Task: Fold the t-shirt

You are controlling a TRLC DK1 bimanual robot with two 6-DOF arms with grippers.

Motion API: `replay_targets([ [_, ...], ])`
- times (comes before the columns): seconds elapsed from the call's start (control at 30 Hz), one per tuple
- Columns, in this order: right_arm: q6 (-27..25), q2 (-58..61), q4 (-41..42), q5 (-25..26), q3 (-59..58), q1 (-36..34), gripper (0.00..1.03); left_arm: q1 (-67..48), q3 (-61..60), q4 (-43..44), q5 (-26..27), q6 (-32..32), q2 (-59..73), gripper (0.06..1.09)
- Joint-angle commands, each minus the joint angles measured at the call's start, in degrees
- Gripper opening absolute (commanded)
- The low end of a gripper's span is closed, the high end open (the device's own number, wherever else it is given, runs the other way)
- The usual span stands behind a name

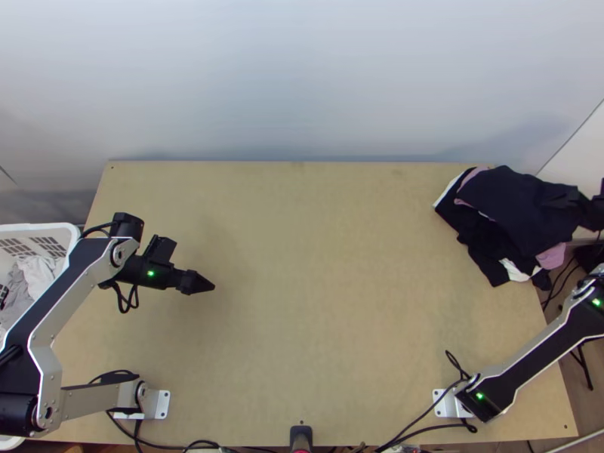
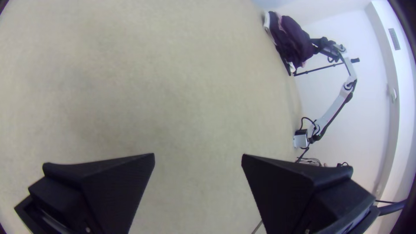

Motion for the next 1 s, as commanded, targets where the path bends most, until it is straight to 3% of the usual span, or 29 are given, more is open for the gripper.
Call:
replay_targets([
  [0.0,-2.48,-6.22,-1.14,0.8,0.25,-0.24,0.99,-0.51,-0.54,1.61,-0.72,-0.91,0.08,1.04],
  [0.17,-2.04,-7.89,-0.78,1.59,1.13,-2.97,0.99,-0.42,-0.71,1.61,-1.6,-0.74,-0.36,1.04],
  [0.3,-1.07,-9.39,2.47,9.06,1.21,-4.81,0.99,-0.07,-1.51,1.61,-1.86,-0.38,-0.98,1.04],
  [0.37,1.74,-10.79,5.72,10.02,1.21,-5.25,0.98,0.02,-2.12,1.61,-1.86,-0.12,-0.98,1.04],
  [0.47,1.92,-13.08,6.69,10.11,0.86,-3.41,0.96,-0.33,-2.21,1.52,-1.95,-0.3,-1.24,1.04],
  [0.57,1.57,-15.89,5.46,10.11,-4.15,3.01,0.84,-1.39,-1.59,1.35,-2.03,-1.44,-2.38,1.04],
  [0.7,0.69,-15.54,6.69,10.2,-9.51,10.04,0.52,-3.15,-0.19,1.26,-3.53,-3.55,-3.35,1.04],
  [0.8,3.41,-12.73,10.55,10.2,-9.25,12.24,0.34,-3.67,1.04,1.08,-5.11,-4.43,-4.23,1.04],
  [0.9,5.08,-10.0,15.3,10.29,-8.98,12.68,0.27,-3.5,1.13,0.29,-6.61,-4.43,-5.63,1.04],
  [0.97,5.08,-8.69,19.17,10.55,-9.42,12.85,0.09,-3.32,0.43,-0.06,-6.87,-4.43,-6.86,1.04],
])
